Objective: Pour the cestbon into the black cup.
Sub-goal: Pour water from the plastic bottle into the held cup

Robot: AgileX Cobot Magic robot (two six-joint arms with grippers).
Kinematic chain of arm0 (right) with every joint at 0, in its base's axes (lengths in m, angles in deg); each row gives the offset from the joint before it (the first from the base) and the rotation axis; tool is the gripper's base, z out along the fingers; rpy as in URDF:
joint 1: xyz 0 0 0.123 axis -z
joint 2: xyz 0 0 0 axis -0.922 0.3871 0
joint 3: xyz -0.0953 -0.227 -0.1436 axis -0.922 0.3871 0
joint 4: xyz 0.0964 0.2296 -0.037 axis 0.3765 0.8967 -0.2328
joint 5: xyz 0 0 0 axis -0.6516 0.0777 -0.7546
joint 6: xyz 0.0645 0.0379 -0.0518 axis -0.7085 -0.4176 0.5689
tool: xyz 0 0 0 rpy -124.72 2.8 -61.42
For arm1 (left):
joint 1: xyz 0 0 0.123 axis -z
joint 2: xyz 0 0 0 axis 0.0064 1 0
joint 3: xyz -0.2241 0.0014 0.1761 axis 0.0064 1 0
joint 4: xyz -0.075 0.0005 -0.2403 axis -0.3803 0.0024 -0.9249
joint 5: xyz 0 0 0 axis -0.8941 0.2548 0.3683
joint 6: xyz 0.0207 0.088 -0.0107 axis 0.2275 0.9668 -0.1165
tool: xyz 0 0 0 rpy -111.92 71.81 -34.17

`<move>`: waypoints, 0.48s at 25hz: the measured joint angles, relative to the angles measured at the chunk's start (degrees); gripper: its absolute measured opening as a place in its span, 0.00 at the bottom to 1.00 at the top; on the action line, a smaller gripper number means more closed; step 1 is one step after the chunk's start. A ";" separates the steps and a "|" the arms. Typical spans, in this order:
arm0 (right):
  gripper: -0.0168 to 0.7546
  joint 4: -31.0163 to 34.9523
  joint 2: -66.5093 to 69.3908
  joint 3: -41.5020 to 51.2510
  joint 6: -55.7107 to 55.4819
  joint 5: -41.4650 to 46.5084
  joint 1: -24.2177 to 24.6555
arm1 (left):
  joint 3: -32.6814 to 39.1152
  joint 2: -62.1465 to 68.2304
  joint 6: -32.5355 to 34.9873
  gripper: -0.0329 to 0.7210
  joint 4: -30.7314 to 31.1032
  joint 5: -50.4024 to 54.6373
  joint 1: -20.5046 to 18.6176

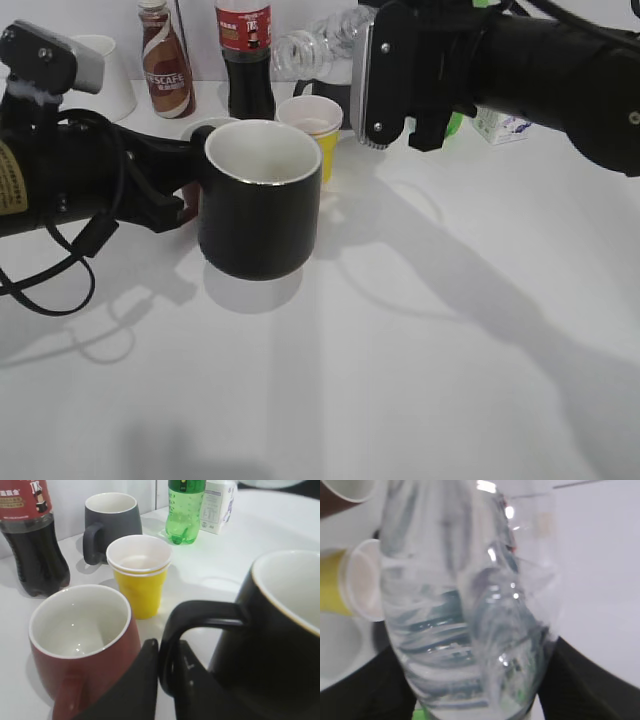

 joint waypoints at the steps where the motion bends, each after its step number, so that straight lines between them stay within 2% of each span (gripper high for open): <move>1: 0.63 0.00 0.00 0.00 1.30 -0.73 0.00 | 0.00 0.00 0.00 0.10 0.00 0.02 0.00; 12: 0.63 0.00 0.00 0.00 11.60 -6.93 0.00 | 0.00 0.00 0.00 0.10 0.00 0.07 0.00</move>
